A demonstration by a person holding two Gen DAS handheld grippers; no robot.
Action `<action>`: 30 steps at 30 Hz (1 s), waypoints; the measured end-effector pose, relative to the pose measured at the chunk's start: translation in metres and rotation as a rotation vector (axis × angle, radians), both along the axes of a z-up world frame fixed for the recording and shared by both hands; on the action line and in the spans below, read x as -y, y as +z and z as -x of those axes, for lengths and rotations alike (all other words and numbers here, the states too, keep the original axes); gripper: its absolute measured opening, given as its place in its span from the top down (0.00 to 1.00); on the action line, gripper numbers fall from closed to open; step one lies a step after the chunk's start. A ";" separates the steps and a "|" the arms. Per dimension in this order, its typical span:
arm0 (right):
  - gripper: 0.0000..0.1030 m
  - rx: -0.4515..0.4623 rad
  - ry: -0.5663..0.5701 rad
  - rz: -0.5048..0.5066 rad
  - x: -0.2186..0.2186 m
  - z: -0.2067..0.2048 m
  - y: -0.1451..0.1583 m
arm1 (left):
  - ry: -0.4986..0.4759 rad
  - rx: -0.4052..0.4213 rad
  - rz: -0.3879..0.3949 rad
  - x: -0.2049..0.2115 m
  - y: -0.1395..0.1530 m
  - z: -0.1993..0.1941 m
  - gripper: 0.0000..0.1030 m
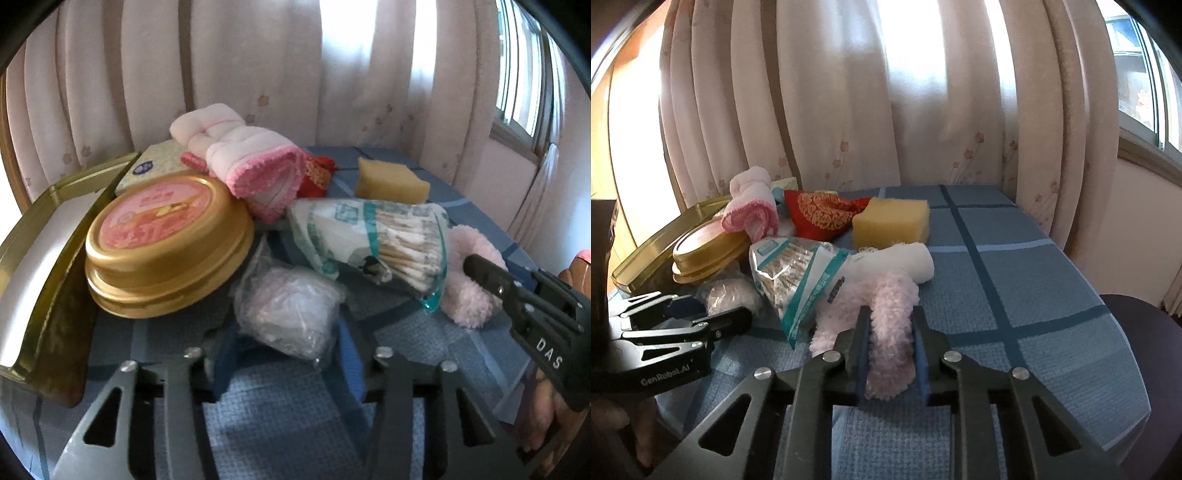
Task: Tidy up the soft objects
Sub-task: 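Grasp the pink fluffy puff with the right gripper while the left gripper grasps the plastic bag, then lift the pink puff with the right gripper while the left carries the bag toward the gold tin tray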
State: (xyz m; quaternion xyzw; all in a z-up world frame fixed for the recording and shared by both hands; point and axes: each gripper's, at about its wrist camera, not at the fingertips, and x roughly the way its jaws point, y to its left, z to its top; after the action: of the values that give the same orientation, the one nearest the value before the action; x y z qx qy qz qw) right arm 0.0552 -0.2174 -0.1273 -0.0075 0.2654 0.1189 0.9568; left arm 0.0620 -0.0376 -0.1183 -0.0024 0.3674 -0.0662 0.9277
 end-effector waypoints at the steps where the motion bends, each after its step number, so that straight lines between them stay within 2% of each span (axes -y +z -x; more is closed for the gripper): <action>1: 0.80 0.007 -0.004 -0.001 0.000 0.001 0.001 | -0.008 0.005 0.006 0.000 0.000 0.001 0.60; 10: 0.84 0.078 -0.024 -0.049 0.012 0.009 0.010 | -0.049 0.114 -0.031 0.007 0.011 0.014 0.73; 20: 0.84 0.194 -0.050 -0.106 0.021 0.020 0.028 | -0.057 0.220 -0.040 0.003 0.030 0.012 0.74; 25: 0.84 0.237 -0.042 -0.123 0.018 0.014 0.033 | -0.056 0.210 -0.011 -0.001 0.035 0.007 0.74; 30: 0.84 0.277 -0.038 -0.136 0.013 0.005 0.045 | -0.034 0.247 -0.020 -0.006 0.047 0.006 0.74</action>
State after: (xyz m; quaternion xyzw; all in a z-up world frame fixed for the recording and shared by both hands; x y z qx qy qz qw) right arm 0.0504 -0.2306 -0.0827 0.0459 0.1222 0.1164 0.9846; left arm 0.0564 -0.0317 -0.0711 0.0213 0.2510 -0.0782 0.9646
